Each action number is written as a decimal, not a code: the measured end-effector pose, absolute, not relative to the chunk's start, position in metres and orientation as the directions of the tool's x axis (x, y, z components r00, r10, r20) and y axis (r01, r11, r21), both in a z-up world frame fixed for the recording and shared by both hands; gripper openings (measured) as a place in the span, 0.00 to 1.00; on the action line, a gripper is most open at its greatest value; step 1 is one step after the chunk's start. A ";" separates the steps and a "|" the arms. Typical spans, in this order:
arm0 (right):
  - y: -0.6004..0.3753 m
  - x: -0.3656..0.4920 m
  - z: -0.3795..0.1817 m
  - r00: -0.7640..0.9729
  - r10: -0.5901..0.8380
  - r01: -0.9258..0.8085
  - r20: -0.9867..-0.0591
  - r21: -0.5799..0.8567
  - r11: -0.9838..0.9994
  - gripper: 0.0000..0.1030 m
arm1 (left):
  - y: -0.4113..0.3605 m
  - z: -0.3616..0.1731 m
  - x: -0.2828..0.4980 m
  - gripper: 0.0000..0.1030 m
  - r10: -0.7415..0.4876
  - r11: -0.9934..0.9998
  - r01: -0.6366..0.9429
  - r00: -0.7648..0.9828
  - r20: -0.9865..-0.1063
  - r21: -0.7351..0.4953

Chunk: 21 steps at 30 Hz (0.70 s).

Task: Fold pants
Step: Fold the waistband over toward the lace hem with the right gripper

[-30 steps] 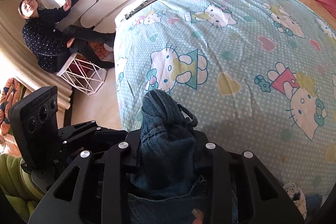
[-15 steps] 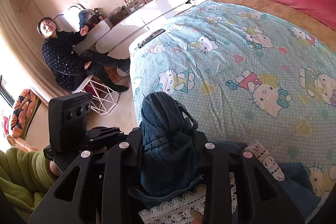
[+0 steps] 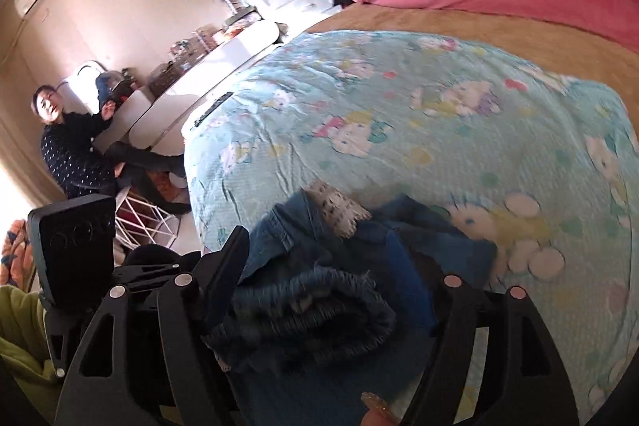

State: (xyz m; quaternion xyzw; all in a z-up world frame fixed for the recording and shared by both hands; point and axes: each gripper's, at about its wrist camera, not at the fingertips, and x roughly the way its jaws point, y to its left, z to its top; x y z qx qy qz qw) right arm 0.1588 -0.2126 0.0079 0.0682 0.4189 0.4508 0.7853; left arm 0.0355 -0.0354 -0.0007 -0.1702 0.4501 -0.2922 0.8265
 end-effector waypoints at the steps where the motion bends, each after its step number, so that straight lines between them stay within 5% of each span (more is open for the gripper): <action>1: -0.218 0.157 0.003 0.240 0.765 -0.632 -0.597 0.503 0.590 0.68 | -0.039 -0.009 0.038 0.91 -0.631 0.776 0.337 0.404 -0.663 -0.533; 9: -0.211 0.144 -0.028 0.202 0.710 -0.535 -0.674 0.532 0.657 0.76 | -0.064 -0.022 0.035 0.91 -0.522 0.845 0.367 0.407 -0.750 -0.389; 11: -0.202 0.143 -0.035 0.148 0.719 -0.548 -0.679 0.549 0.631 0.40 | -0.062 -0.027 0.038 0.91 -0.520 0.846 0.367 0.412 -0.748 -0.386; 14: -0.187 0.131 -0.020 0.155 0.740 -0.608 -0.655 0.527 0.593 0.37 | -0.060 -0.027 0.028 0.91 -0.498 0.858 0.372 0.429 -0.753 -0.355; 18: -0.196 0.121 -0.002 0.213 0.741 -0.654 -0.636 0.471 0.592 0.36 | -0.062 -0.033 0.029 0.91 -0.484 0.864 0.381 0.441 -0.756 -0.331; 21: -0.209 0.129 -0.022 0.263 0.628 -0.568 -0.733 0.409 0.715 0.52 | -0.063 -0.031 0.026 0.91 -0.497 0.856 0.388 0.437 -0.749 -0.341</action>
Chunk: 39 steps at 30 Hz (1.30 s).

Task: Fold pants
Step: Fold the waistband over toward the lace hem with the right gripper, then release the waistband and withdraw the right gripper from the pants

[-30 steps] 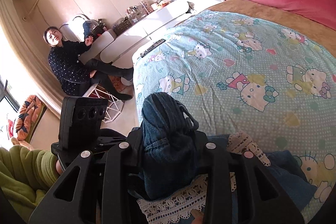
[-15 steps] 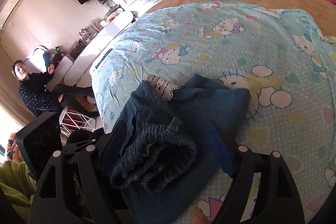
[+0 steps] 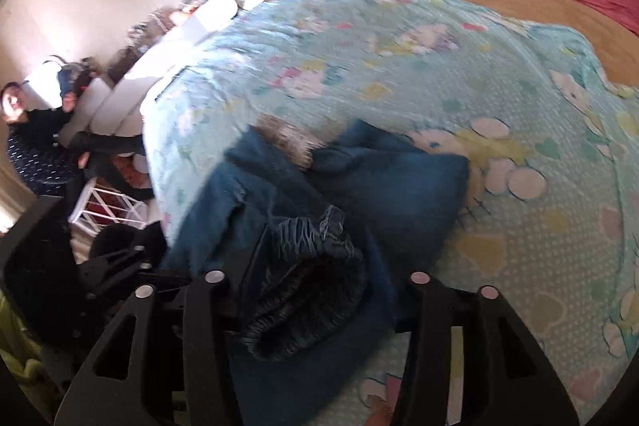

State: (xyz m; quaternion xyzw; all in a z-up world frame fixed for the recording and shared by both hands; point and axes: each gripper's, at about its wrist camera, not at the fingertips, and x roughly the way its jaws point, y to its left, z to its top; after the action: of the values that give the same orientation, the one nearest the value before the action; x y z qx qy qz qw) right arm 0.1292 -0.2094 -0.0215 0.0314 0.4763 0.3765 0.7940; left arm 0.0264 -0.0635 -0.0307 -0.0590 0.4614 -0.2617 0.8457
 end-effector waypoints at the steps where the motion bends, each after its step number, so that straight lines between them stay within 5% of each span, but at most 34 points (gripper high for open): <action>1: -0.215 0.128 -0.024 0.266 0.641 -0.557 -0.721 0.428 0.712 0.55 | -0.064 -0.029 0.024 0.91 -0.498 0.855 0.393 0.437 -0.749 -0.338; 9: -0.247 0.078 -0.001 0.409 0.644 -0.578 -0.646 0.362 0.731 0.64 | -0.018 0.008 0.020 0.91 -0.436 0.897 0.325 0.542 -0.719 -0.299; 14: -0.219 0.020 0.019 0.364 0.699 -0.757 -0.615 0.241 0.607 0.64 | 0.013 0.011 0.040 0.90 -0.361 0.933 0.218 0.555 -0.749 -0.287; 17: -0.187 -0.007 0.023 0.273 0.746 -0.850 -0.607 0.211 0.482 0.63 | 0.019 0.010 0.062 0.63 -0.365 0.931 0.196 0.527 -0.768 -0.308; 19: -0.164 -0.021 0.018 0.236 0.745 -0.893 -0.624 0.162 0.419 0.55 | 0.012 0.009 0.078 0.51 -0.385 0.923 0.219 0.501 -0.775 -0.317; 22: -0.129 -0.032 0.005 0.273 0.684 -0.929 -0.676 -0.002 0.369 0.43 | -0.003 0.009 0.099 0.51 -0.410 0.911 0.260 0.474 -0.780 -0.320; 28: -0.094 -0.015 -0.018 0.353 0.623 -0.928 -0.699 -0.176 0.329 0.42 | -0.024 -0.020 0.131 0.51 -0.330 0.933 0.276 0.402 -0.854 -0.231; 30: -0.084 -0.008 -0.033 0.392 0.551 -0.912 -0.737 -0.230 0.340 0.27 | -0.025 -0.029 0.135 0.51 -0.315 0.938 0.267 0.395 -0.863 -0.220; 31: -0.083 -0.005 -0.037 0.353 0.550 -0.924 -0.757 -0.188 0.334 0.12 | -0.024 -0.032 0.136 0.51 -0.316 0.939 0.261 0.393 -0.864 -0.224; 32: -0.086 -0.004 -0.036 0.310 0.571 -0.935 -0.760 -0.136 0.327 0.09 | -0.023 -0.034 0.137 0.51 -0.318 0.939 0.258 0.393 -0.863 -0.228; 39: -0.101 0.004 -0.053 0.217 0.600 -0.931 -0.770 0.022 0.365 0.06 | -0.024 -0.034 0.132 0.54 -0.306 0.943 0.260 0.431 -0.849 -0.208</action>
State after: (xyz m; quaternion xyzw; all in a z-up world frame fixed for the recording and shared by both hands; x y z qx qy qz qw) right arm 0.0042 -0.1015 -0.0533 -0.2318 0.3573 0.5137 0.7448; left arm 0.1325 -0.0244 -0.0340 -0.0227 0.5066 -0.1673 0.8455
